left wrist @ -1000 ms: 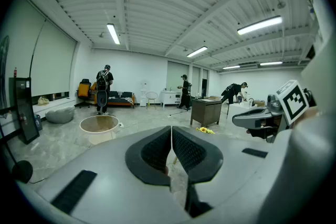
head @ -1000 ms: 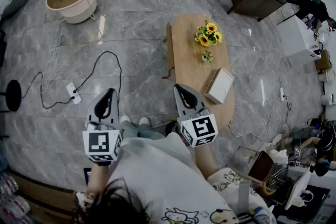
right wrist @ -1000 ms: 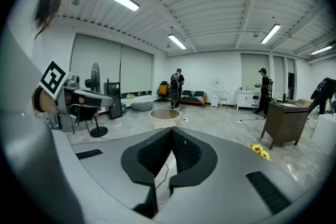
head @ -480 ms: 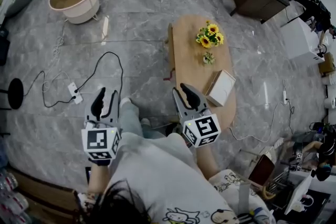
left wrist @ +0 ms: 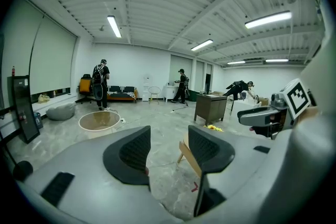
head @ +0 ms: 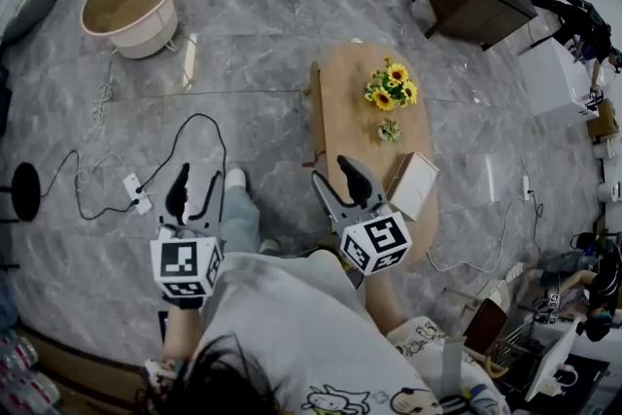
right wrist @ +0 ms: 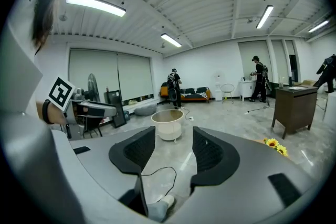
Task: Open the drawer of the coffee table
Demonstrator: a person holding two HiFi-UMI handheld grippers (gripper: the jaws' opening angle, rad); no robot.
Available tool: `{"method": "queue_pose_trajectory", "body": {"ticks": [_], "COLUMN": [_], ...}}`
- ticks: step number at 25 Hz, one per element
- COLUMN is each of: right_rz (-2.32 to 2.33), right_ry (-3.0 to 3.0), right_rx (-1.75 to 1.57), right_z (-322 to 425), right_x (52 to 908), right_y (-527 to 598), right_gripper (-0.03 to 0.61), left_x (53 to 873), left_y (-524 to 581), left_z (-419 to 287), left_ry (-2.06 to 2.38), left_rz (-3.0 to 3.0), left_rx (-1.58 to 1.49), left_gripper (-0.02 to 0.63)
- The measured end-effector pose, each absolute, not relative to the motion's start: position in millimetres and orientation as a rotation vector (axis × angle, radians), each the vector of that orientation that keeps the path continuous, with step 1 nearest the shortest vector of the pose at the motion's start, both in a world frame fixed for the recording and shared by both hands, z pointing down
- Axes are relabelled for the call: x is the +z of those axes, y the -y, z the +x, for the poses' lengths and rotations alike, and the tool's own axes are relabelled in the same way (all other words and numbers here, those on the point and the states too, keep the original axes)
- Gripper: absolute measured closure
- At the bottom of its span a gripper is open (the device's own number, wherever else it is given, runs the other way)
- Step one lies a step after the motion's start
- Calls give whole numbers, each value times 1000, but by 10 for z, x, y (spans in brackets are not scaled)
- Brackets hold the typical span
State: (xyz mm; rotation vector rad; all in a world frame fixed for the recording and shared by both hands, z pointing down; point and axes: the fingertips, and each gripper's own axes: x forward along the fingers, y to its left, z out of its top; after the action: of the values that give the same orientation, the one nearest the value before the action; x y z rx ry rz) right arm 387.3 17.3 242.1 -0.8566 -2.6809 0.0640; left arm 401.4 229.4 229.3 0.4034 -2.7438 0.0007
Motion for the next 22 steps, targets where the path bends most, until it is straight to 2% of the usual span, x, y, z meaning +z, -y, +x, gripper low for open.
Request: {"method": "queue_pose_trajectory", "body": {"ticks": [13, 22], "right_rz": [-754, -644], "right_ry": [2735, 2741], "right_rx": [68, 88], "right_z": [2073, 1411], "right_x": [2187, 2234], "right_y": [-604, -791], "right_gripper": [360, 359], "left_x": [2164, 2186], "left_y": [-2757, -3229], "left_z": [2051, 1348], "left_ry": [2722, 2714], "left_rz": [532, 546], "left_rx": [11, 17], "left_gripper": [377, 374]}}
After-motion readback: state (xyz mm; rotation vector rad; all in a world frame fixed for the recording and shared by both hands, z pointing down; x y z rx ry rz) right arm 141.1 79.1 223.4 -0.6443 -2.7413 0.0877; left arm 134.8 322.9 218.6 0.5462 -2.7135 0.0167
